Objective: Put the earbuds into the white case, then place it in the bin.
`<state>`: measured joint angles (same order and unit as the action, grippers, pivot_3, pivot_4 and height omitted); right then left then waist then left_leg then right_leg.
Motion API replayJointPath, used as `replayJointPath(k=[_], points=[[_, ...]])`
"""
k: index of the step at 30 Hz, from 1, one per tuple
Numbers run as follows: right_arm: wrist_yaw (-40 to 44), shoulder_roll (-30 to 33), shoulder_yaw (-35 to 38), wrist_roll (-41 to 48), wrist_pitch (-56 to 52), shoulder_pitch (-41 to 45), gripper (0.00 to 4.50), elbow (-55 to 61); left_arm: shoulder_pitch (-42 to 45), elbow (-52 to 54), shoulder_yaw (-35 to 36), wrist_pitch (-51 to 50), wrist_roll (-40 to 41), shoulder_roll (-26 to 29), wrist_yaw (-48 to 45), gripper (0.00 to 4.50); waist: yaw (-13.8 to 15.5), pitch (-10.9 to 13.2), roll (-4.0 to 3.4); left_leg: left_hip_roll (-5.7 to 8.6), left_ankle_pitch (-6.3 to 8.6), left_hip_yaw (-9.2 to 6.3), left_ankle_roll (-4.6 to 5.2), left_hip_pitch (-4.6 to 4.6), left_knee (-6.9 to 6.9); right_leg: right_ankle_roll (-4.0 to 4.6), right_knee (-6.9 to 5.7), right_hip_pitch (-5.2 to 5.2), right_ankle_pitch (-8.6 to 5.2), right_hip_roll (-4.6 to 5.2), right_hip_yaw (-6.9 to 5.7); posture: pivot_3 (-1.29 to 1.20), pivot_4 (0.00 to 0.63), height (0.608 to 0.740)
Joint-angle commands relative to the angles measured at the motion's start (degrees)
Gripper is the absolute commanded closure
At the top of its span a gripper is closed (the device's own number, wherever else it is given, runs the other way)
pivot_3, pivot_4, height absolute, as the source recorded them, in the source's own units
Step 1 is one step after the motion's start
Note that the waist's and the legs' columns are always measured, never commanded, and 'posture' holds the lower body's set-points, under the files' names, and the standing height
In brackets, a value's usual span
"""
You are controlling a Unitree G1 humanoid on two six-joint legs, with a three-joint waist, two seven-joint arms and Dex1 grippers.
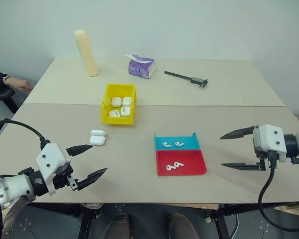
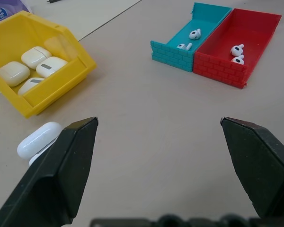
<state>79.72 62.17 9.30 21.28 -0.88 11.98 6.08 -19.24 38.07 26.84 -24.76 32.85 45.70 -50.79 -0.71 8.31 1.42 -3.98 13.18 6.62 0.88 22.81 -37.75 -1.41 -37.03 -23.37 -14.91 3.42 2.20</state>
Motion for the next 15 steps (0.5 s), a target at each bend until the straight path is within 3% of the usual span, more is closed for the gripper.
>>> replayJointPath(k=[1, 10, 15], points=[[0.0, -0.2, -0.1, 0.0, 0.8, 1.3, 0.05, 0.1, 0.1, 2.7, 1.8, 0.0, 0.9, 0.1, 1.0, 0.0, 0.0, 0.0, 0.0, 0.0, 0.0, 0.0, 0.0, 0.0, 0.0, 0.0, 0.0, 0.0, 0.0, 0.0, 0.0, 0.0, 0.15, 0.74], [-0.2, -0.6, -1.3, -0.2, 0.6, 2.4, 0.05, 0.0, -0.4, 4.0, 3.1, -2.1, 0.6, -0.2, 3.9, 0.0, 0.0, 0.0, 0.0, 0.0, 0.0, 0.0, 0.0, 0.0, 0.0, 0.0, 0.0, 0.0, 0.0, 0.0, 0.0, 0.0, 0.15, 0.74], [-0.4, -1.0, -2.5, -0.9, 0.6, 3.8, 0.05, -1.1, 1.3, 5.7, 2.0, -7.6, 0.3, 0.2, 10.1, 0.0, 0.0, 0.0, 0.0, 0.01, 0.0, 0.0, 0.0, 0.0, 0.0, 0.0, 0.0, 0.01, 0.0, 0.0, 0.0, 0.0, 0.15, 0.74]])
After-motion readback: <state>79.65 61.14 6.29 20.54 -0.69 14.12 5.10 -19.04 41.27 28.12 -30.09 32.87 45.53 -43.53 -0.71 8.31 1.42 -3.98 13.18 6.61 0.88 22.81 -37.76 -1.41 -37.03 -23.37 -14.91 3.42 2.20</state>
